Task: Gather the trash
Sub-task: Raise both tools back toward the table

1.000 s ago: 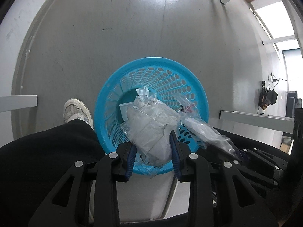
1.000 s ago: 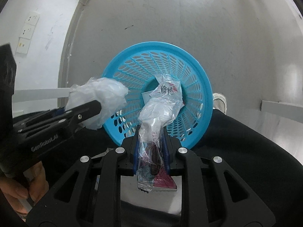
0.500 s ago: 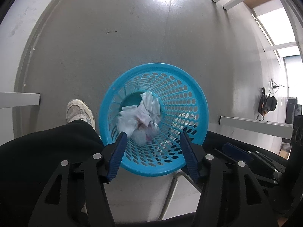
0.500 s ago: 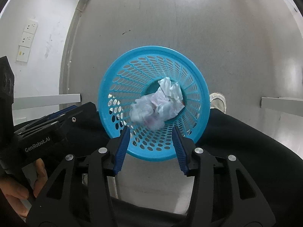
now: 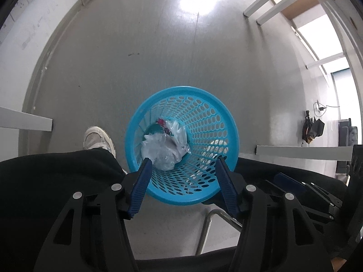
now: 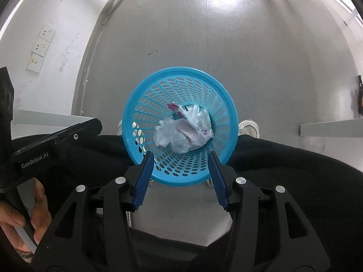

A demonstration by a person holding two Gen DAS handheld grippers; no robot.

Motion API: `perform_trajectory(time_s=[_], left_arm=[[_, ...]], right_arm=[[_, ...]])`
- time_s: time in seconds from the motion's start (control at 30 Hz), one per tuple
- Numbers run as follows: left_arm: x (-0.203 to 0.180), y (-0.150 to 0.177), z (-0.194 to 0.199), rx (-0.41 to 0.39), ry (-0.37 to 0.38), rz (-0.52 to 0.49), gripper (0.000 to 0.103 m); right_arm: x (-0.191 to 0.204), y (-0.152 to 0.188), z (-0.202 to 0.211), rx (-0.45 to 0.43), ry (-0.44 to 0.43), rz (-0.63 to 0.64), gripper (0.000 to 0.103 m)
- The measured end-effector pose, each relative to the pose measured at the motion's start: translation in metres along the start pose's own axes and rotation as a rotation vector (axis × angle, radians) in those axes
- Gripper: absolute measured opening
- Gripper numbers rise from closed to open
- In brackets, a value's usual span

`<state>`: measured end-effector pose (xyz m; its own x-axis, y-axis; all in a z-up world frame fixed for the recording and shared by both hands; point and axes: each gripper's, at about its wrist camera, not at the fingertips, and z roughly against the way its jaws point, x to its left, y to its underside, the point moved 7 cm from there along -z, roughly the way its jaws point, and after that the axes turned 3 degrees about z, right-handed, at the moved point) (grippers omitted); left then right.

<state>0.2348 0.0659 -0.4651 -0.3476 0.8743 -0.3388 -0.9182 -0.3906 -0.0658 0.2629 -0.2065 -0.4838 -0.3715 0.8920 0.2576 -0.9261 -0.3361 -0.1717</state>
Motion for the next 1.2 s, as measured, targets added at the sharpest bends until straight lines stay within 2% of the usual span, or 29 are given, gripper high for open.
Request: perform_trajectory(time_s=[0.33,0.53,0.77,0.83,0.97,1.1,1.2], left_arm=[[-0.009,0.030,0.059,-0.126,0.051,-0.068,0.058],[-0.016,0.053,0.090,-0.189,0.066,-0.121,0.058],[-0.038,0.081,0.153,-0.357,0.073,-0.259,0.058],[-0.046,0.090,0.180,-0.431,0.079,-0.306,0.058],[-0.056,0.108,0.225,-0.544,0.098,-0.371,0.059],[-0.063,0.122,0.269,-0.628,0.132,-0.391,0.059],[-0.073,0.128,0.306,-0.688,0.141,-0.415,0.061]], right_arm=[[0.011,0.036,0.053,-0.120,-0.016,0.045,0.051],[0.018,0.052,0.100,-0.248,-0.016,0.078,0.052],[0.035,0.073,0.154,-0.358,-0.030,0.147,0.054],[0.041,0.081,0.177,-0.413,-0.030,0.179,0.059],[0.048,0.097,0.221,-0.524,-0.029,0.226,0.059],[0.054,0.104,0.273,-0.642,-0.029,0.270,0.061],[0.052,0.101,0.315,-0.751,-0.046,0.245,0.063]])
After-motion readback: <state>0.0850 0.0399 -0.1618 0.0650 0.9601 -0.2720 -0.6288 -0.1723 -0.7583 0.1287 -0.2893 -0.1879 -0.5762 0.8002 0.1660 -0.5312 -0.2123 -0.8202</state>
